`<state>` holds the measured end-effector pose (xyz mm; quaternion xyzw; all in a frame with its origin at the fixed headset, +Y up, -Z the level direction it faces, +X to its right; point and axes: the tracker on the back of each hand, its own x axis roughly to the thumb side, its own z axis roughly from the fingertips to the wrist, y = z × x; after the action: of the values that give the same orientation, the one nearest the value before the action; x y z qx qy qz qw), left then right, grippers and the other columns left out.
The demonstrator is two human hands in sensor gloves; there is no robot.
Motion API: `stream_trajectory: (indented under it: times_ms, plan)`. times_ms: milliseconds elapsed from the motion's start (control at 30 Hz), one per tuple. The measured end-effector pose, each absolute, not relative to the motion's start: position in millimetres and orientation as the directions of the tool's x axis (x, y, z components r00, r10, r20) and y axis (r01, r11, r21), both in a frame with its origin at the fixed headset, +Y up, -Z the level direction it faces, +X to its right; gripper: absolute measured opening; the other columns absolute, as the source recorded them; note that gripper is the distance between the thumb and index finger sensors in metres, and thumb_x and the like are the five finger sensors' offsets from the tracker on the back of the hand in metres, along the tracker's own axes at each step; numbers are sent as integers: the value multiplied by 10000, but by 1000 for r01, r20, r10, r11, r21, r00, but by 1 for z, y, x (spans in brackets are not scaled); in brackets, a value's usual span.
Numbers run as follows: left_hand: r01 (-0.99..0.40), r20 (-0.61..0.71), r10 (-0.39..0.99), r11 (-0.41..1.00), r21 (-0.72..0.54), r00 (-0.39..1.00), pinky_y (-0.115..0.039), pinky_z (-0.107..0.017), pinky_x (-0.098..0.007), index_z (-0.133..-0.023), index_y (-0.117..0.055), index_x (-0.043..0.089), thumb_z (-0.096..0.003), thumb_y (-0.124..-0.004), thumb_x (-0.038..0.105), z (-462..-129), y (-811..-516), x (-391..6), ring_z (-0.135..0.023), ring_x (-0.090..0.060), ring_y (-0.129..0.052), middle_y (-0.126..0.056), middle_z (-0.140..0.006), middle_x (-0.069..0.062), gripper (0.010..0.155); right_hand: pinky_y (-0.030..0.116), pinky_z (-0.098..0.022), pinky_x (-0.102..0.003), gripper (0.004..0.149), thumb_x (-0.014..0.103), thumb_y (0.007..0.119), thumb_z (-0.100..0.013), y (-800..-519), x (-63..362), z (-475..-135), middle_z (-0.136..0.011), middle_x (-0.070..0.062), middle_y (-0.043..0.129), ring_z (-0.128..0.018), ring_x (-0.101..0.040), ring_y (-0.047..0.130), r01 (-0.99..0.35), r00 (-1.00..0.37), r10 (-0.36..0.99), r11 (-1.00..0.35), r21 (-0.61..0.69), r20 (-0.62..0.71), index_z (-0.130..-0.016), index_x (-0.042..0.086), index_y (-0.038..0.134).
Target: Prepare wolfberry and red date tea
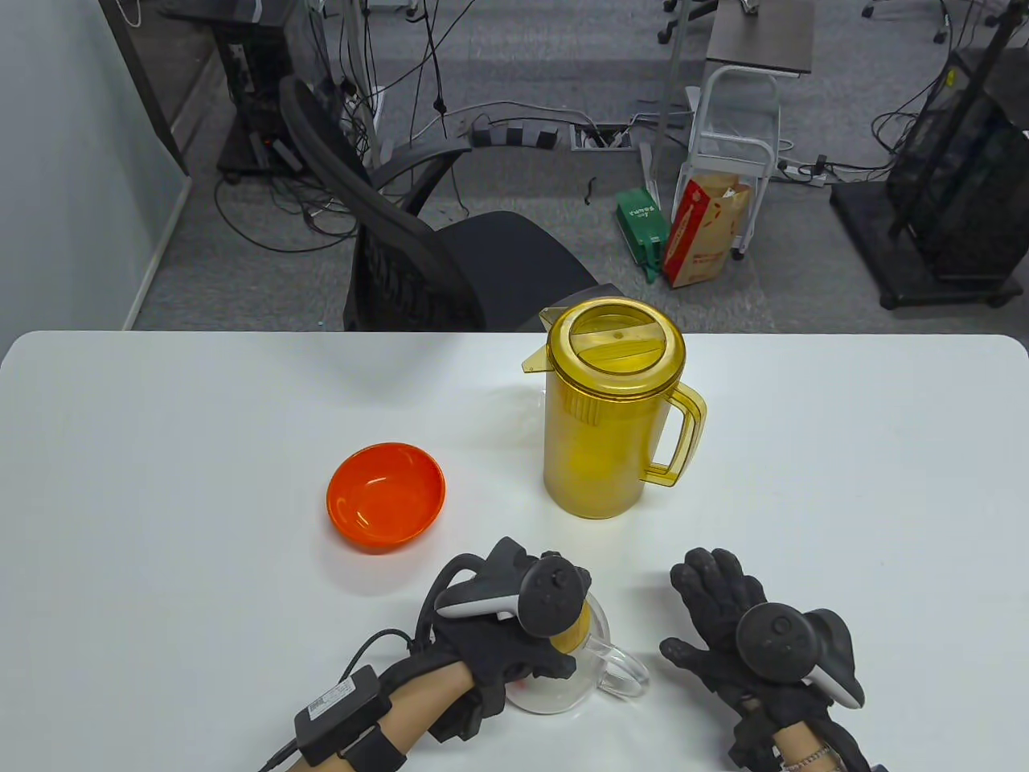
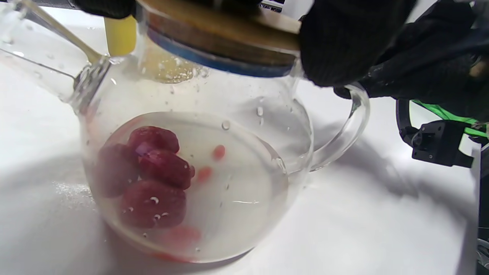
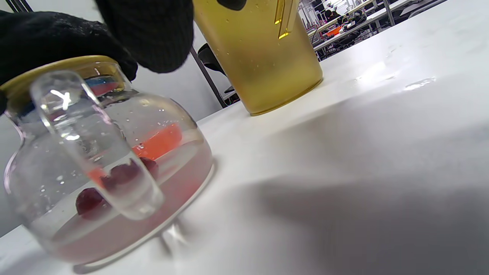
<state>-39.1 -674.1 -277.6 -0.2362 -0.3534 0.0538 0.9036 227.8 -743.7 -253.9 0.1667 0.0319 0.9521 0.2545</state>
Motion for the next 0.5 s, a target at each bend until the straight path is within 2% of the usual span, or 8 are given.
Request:
stream_trajectory:
  times_ms: [133, 233, 400, 500]
  plan:
    - [74, 624, 280, 875, -479, 729, -481, -728, -684, -1131, -301, 73, -503, -823, 552, -276, -675, -42, -1047, -602, -397, -283, -1167, -338, 947, 228, -768, -595, 842, 475, 808, -536, -744, 228, -254, -1237, -114, 219, -1100, -384, 153, -474, -814, 496, -868, 146, 303, -1148, 163, 321]
    - [-35, 620, 359, 881, -472, 698, -443, -730, -682, -1128, -313, 49, -517, -761, 599, -273, -668, -52, -1055, -600, -356, -273, -1166, -339, 936, 230, -768, -594, 842, 475, 807, -536, -744, 227, -254, -1237, -115, 220, -1100, -384, 155, -472, -814, 494, -869, 147, 307, -1148, 163, 320]
    - [-171, 608, 330, 937, -306, 722, -409, -731, -677, -1126, -342, 52, -520, -768, 575, -268, -646, -84, -1065, -586, -299, -286, -1172, -325, 907, 231, -768, -595, 842, 474, 808, -537, -744, 227, -254, -1237, -114, 222, -1100, -384, 155, -475, -812, 498, -867, 152, 305, -1149, 162, 321]
    - [-225, 574, 338, 939, -260, 746, -381, -732, -675, -1129, -344, 73, -519, -768, 577, -265, -646, -110, -1083, -552, -291, -310, -1190, -288, 897, 231, -768, -594, 840, 474, 807, -537, -743, 227, -253, -1237, -115, 221, -1100, -384, 157, -473, -811, 496, -868, 151, 311, -1148, 164, 322]
